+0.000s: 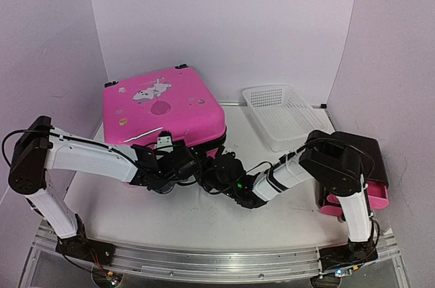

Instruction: Open, take out, and arrange the luggage

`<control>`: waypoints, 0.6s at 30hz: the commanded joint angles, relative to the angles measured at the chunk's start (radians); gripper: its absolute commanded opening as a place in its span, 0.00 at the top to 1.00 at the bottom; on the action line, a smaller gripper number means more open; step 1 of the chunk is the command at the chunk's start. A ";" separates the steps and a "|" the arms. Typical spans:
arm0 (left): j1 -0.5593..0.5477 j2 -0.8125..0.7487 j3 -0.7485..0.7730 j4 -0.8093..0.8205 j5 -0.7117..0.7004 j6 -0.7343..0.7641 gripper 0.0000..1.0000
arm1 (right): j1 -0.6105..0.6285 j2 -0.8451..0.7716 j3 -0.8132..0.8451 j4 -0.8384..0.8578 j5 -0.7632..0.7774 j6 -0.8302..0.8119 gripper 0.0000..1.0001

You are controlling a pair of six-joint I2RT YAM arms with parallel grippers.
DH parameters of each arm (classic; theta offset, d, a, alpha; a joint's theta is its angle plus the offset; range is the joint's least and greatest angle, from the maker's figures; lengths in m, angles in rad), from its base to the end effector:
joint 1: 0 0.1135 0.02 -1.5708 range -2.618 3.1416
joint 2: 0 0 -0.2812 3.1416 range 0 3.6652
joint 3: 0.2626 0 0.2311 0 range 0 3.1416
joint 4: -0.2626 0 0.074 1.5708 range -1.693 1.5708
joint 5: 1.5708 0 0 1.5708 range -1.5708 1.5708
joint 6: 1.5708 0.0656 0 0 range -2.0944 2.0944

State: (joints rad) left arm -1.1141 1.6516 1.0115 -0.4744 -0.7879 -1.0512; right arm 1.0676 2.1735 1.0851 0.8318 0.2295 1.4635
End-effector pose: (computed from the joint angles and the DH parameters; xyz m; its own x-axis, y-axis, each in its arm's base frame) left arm 0.1787 -0.2582 0.2006 -0.6265 -0.1133 -0.7711 -0.0977 0.9930 -0.0665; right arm 0.2395 0.4041 0.1403 -0.7558 0.6347 -0.1610 0.0417 0.2920 0.9555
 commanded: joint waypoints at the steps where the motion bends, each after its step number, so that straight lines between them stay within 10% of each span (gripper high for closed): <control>1: 0.008 -0.058 -0.087 -0.332 -0.039 -0.162 1.00 | -0.077 -0.009 -0.032 0.115 0.150 -0.036 0.99; 18: 0.003 -0.308 -0.236 -0.558 -0.049 -0.240 0.96 | -0.150 -0.052 -0.101 0.125 0.141 -0.086 1.00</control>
State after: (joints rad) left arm -1.1206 1.4158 0.8284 -0.7834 -0.8112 -1.2522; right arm 1.0309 2.1750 1.0203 0.9371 0.1898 1.4559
